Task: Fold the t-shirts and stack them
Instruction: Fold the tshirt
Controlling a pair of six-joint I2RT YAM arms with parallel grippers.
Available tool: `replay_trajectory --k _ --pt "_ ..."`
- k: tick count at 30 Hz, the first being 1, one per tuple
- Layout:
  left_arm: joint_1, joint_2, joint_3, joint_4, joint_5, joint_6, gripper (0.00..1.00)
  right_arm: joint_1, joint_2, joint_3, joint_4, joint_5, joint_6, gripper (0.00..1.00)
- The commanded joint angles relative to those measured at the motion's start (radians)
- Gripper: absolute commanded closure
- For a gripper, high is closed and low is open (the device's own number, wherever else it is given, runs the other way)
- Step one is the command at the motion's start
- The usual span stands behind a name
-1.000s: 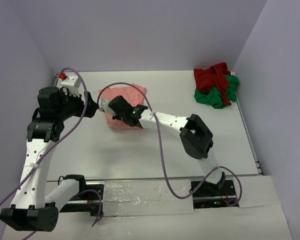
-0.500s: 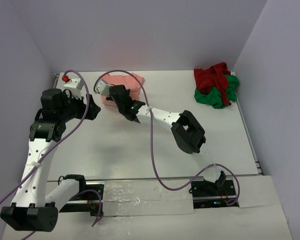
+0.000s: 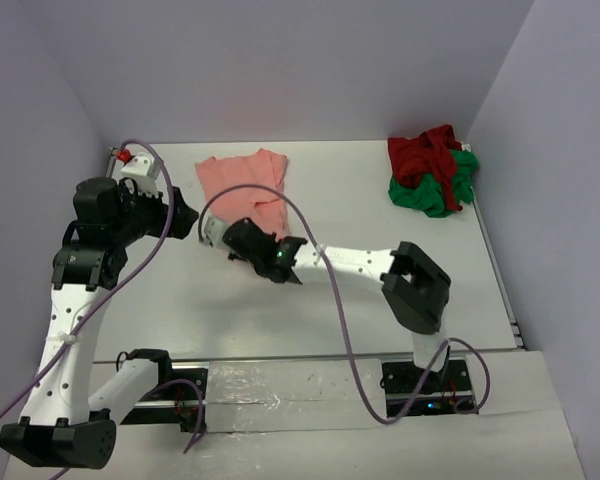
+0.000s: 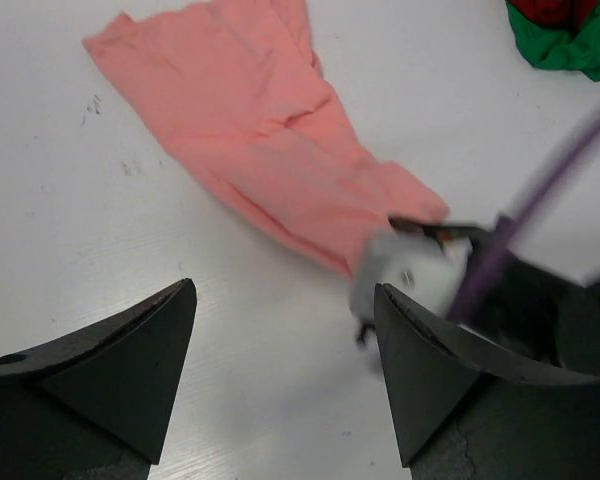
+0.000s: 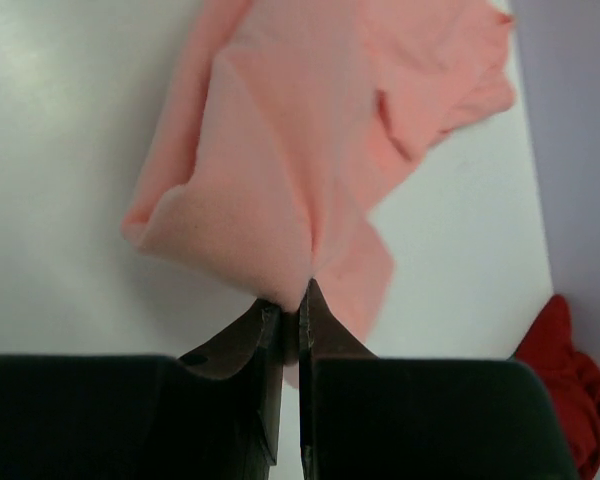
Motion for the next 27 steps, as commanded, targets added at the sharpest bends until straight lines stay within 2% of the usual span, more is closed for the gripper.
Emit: replay_trajectory --k 1,10,13,18,27 --pt "-0.001 -0.017 0.063 0.011 0.006 -0.012 0.19 0.112 -0.196 -0.073 -0.150 -0.029 0.127 1.00" --pt "-0.001 -0.064 0.115 -0.043 0.035 -0.030 0.19 0.357 -0.330 -0.159 -0.417 -0.086 0.304 1.00" --pt "-0.001 -0.086 0.133 -0.078 0.029 -0.029 0.19 0.381 -0.343 -0.176 -0.427 -0.114 0.308 1.00" --pt "-0.001 -0.124 0.133 -0.092 0.020 -0.024 0.19 0.335 -0.313 -0.167 -0.350 -0.102 0.240 1.00" --pt "-0.001 -0.090 0.093 -0.055 0.015 -0.016 0.19 0.152 -0.146 0.005 -0.198 -0.109 0.075 1.00"
